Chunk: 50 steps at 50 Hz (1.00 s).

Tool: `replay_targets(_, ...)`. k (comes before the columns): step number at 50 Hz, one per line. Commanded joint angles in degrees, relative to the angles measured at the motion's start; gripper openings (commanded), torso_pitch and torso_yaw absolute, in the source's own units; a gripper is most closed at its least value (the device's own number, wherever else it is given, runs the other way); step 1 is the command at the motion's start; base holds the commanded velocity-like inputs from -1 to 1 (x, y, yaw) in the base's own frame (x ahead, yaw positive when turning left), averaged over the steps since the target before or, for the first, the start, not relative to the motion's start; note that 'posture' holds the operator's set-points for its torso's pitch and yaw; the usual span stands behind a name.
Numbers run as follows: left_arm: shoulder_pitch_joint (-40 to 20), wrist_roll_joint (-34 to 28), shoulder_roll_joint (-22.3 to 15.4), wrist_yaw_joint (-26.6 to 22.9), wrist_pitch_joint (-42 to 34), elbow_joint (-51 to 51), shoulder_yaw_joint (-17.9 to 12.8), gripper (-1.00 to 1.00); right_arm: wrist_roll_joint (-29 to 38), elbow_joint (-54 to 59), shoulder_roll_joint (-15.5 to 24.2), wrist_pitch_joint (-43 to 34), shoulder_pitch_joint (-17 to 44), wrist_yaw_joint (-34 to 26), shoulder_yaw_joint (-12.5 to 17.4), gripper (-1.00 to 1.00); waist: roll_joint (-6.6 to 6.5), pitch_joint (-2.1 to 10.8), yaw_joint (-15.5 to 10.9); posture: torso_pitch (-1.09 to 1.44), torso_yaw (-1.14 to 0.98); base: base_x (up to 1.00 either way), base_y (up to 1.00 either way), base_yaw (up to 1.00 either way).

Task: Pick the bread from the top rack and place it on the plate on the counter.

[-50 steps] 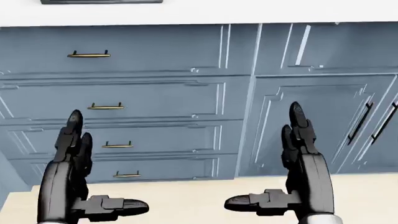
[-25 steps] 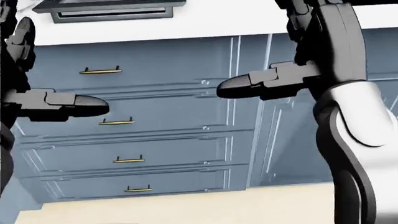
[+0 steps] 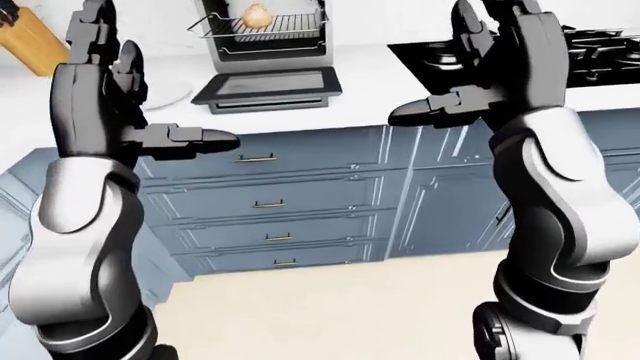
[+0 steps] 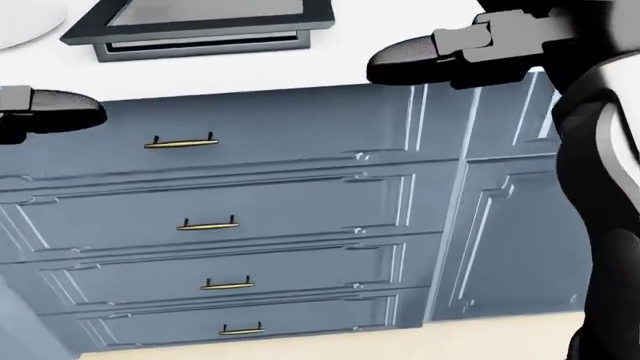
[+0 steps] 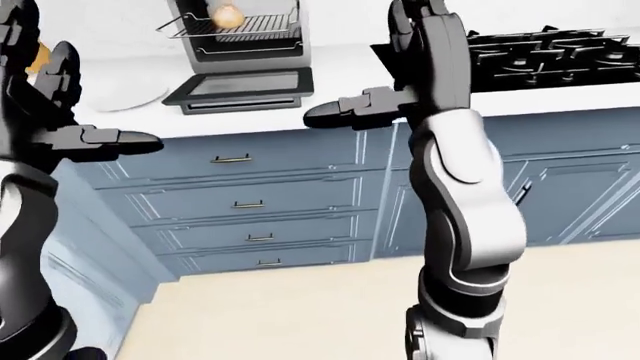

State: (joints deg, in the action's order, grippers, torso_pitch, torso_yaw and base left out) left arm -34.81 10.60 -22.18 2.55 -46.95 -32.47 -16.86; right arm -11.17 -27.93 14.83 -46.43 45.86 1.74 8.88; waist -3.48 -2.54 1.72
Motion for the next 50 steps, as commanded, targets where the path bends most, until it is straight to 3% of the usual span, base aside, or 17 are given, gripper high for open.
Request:
replay_targets(1, -0.5, 0.3, -0.7, 0.4, 0.3, -1.3, -0.9, 1.00, -0.6, -1.5, 0.2, -0.2, 1.0, 0.2, 0.1, 1.00, -1.39, 1.48, -0.2, 0.00, 0.00, 0.35, 0.32, 0.00)
replay_targets(2, 0.1, 0.6, -0.5, 0.6, 0.3, -2.0, -1.3, 1.00, -0.9, -1.9, 0.2, -0.5, 0.9, 0.4, 0.3, 1.00, -3.82, 3.30, -0.1, 0.00, 0.00, 0.35, 0.34, 0.00)
replay_targets(3, 0.1, 0.8, -0.7, 0.7, 0.3, -2.0, -1.5, 1.00, -1.0, -2.1, 0.3, -0.7, 1.0, 0.5, 0.1, 1.00, -1.57, 0.95, -0.8, 0.00, 0.00, 0.36, 0.41, 0.00)
replay_targets(4, 0.1, 0.9, -0.9, 0.9, 0.3, -1.9, -1.6, 1.00, -1.1, -2.2, 0.4, -0.9, 1.2, 0.5, 0.1, 1.00, -1.72, -0.03, -0.9, 0.00, 0.00, 0.38, 0.42, 0.00)
replay_targets(11, -1.1, 1.8, -3.2, 0.7, -2.7, -3.7, -2.4, 1.00, -1.9, -2.3, 0.6, -0.8, 2.0, 0.7, 0.1, 1.00, 3.06, -0.40, -2.0, 0.00, 0.00, 0.38, 0.42, 0.00)
replay_targets(14, -1.3, 1.8, -3.4, 1.0, -2.7, -3.7, -2.3, 1.00, -2.3, -2.4, 0.5, -0.8, 2.4, 1.0, 0.0, 1.00, 6.98, 0.93, -2.3, 0.00, 0.00, 0.38, 0.42, 0.00)
replay_targets(15, -1.3, 1.8, -3.4, 1.1, -2.6, -3.7, -2.4, 1.00, -2.5, -2.4, 0.6, -1.0, 2.6, 1.0, 0.0, 1.00, 5.13, 0.06, -1.4, 0.00, 0.00, 0.37, 0.42, 0.00)
replay_targets(19, -0.7, 2.1, -3.9, 1.2, -3.6, -5.0, -3.3, 1.00, -3.3, -2.6, 0.9, -1.1, 2.5, 1.0, 0.1, 1.00, 5.92, 1.20, -1.5, 0.00, 0.00, 0.38, 0.39, 0.00)
replay_targets(21, -0.8, 2.5, -4.4, 1.2, -4.3, -5.5, -3.9, 1.00, -3.4, -2.7, 1.3, -1.6, 2.8, 0.8, 0.0, 1.00, 4.70, 0.79, -0.9, 0.00, 0.00, 0.38, 0.30, 0.00)
replay_targets(24, -0.7, 2.9, -4.6, 1.4, -4.7, -5.9, -4.1, 1.00, -3.3, -2.6, 1.4, -2.0, 3.6, 0.9, 0.0, 1.00, 1.74, 0.32, -0.1, 0.00, 0.00, 0.38, 0.29, 0.00)
replay_targets(26, -0.7, 3.1, -4.9, 1.5, -5.1, -6.3, -4.2, 1.00, -3.3, -2.3, 1.4, -2.3, 4.3, 1.3, 0.2, 1.00, -2.84, 1.71, -0.3, 0.00, 0.00, 0.34, 0.28, 0.00)
replay_targets(35, -1.2, 4.4, -6.6, 1.3, -7.2, -7.5, -5.5, 1.00, -3.0, -2.9, 1.9, -3.0, 5.7, 1.5, -0.1, 1.00, 0.16, -0.11, -1.0, 0.00, 0.00, 0.07, 0.06, 0.00)
replay_targets(38, -1.2, 4.6, -6.9, 1.3, -7.1, -7.5, -5.4, 1.00, -2.8, -3.5, 2.1, -2.9, 5.4, 1.2, 0.0, 1.00, 2.50, 0.74, -1.6, 0.00, 0.00, 0.00, 0.23, 0.00)
replay_targets(41, -0.5, 4.4, -6.8, 1.3, -6.6, -7.6, -5.2, 1.00, -2.8, -3.9, 2.1, -2.6, 5.2, 1.0, 0.1, 1.00, 7.25, 1.55, -2.3, 0.00, 0.00, 0.03, 0.42, 0.00)
replay_targets(42, -0.5, 4.3, -6.7, 1.3, -6.6, -7.6, -5.1, 1.00, -2.7, -3.8, 2.1, -2.4, 5.1, 1.0, 0.0, 1.00, 4.50, 0.62, -1.9, 0.00, 0.00, 0.07, 0.44, 0.00)
replay_targets(46, -0.6, 4.3, -6.8, 1.2, -6.9, -8.0, -5.2, 1.00, -2.8, -4.1, 1.9, -2.7, 5.2, 1.2, 0.2, 1.00, 5.46, 1.69, -1.4, 0.00, 0.00, 0.08, 0.44, 0.00)
replay_targets(50, -0.5, 3.9, -6.7, 1.2, -6.6, -8.0, -5.0, 1.00, -3.0, -4.9, 1.9, -3.1, 5.0, 1.5, 0.4, 1.00, 3.44, 0.64, -0.9, 0.00, 0.00, 0.08, 0.44, 0.00)
